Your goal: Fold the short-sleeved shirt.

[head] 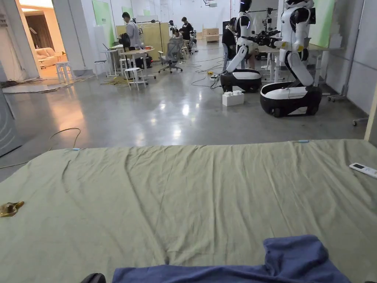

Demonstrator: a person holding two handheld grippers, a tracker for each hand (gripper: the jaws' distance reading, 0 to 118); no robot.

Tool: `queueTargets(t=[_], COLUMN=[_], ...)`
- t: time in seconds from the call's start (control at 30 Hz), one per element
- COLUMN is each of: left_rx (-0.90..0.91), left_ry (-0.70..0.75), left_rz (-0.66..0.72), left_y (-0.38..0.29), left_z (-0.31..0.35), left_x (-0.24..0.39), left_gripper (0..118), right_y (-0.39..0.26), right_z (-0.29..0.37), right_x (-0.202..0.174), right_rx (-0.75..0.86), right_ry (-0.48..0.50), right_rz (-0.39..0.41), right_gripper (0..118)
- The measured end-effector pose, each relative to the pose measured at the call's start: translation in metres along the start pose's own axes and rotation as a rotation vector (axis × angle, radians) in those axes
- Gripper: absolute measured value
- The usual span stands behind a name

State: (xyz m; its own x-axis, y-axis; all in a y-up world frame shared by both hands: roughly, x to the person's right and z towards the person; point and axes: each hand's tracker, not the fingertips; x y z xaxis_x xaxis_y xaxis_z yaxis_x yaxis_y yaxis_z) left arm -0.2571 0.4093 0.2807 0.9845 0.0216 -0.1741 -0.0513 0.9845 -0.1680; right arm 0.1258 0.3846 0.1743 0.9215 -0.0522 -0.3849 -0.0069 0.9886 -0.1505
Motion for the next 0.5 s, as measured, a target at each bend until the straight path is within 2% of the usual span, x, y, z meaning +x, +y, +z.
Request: queueTargets(t=[0.17,0.33,0.4,0.43,0.47,0.5], left_rx=[-0.139,-0.275,-0.378,-0.419,-0.462,-0.511], left_ry=[-0.033,-0.004,0.013,0.013,0.017,0.023], left_rz=[0.133,0.241,0.258,0.269,0.274,0.252], left_y=[-0.025,-0.073,-0.096,-0.109,-0.121,-0.131], left_z=[-0.063,-0.171,-0.22,-0.245,-0.268,-0.284], left_x=[-0.037,-0.081,-0.096,-0.104,-0.111,-0.115], left_gripper=[3,4,21,38,66,81], right_y=[-0.02,-0.039,-0.046,-0.049,-0.053,-0.056], right_z=[-0.027,-0.05,-0.058,-0.062,-0.064,-0.065], right_x=[0.009,0.02,0.024,0.027,0.029,0.032], right_rx=[-0.136,-0.211,-0.249,-0.262,-0.275,-0.289], right_ry=[0.012,-0.018,-0.024,-0.028,-0.028,-0.022], right_rz=[-0.061,-0.055,-0.081,-0.092,-0.099,-0.104], right_gripper=[0,0,0,0,0,0])
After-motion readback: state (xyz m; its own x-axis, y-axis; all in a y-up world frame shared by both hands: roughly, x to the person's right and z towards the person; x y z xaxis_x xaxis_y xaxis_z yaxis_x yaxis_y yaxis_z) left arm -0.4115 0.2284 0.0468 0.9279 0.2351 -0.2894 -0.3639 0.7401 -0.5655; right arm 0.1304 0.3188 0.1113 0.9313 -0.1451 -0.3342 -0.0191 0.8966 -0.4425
